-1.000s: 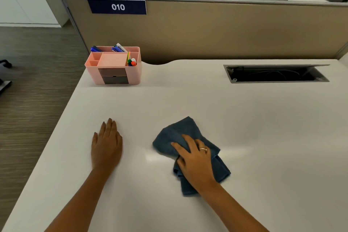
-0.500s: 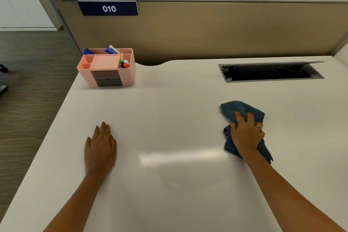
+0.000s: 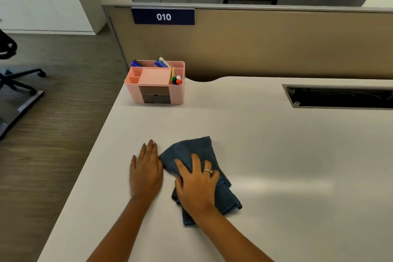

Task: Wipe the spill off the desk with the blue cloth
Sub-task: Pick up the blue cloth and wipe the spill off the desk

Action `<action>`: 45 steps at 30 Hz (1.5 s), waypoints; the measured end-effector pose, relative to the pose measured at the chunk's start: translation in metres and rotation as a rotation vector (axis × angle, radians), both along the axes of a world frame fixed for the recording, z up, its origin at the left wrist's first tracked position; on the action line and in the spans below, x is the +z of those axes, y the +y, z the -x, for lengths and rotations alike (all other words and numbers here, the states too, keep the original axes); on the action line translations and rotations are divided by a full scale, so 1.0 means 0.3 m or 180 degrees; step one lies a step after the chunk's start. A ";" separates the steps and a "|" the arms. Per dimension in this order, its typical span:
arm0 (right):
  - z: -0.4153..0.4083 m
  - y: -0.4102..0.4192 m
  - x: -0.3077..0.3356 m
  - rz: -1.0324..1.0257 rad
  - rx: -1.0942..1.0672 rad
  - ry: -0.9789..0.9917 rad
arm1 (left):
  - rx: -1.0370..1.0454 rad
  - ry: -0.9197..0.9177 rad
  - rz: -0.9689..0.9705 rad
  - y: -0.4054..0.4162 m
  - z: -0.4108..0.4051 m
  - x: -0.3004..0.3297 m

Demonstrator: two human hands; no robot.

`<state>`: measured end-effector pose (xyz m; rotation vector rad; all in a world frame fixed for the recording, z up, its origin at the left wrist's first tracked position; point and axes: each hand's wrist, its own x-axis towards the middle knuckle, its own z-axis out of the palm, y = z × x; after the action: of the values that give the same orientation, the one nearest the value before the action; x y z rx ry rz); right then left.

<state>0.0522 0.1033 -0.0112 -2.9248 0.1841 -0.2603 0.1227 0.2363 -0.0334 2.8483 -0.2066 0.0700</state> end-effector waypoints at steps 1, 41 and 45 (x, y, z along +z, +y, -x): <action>-0.020 0.003 -0.002 0.0036 -0.0028 0.0027 | 0.0002 0.0016 0.0013 0.004 -0.018 -0.002; -0.504 -0.036 0.023 -0.0097 0.0260 0.0466 | -0.0183 -0.0080 -0.0164 0.002 -0.324 0.005; -0.491 -0.279 0.009 0.0108 0.0101 0.0129 | -0.0188 -0.0076 -0.0138 0.006 -0.326 0.002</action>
<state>0.1996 0.0196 -0.0084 -2.9656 0.1404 -0.2012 0.2205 0.2381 -0.0329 2.8832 -0.3008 0.0886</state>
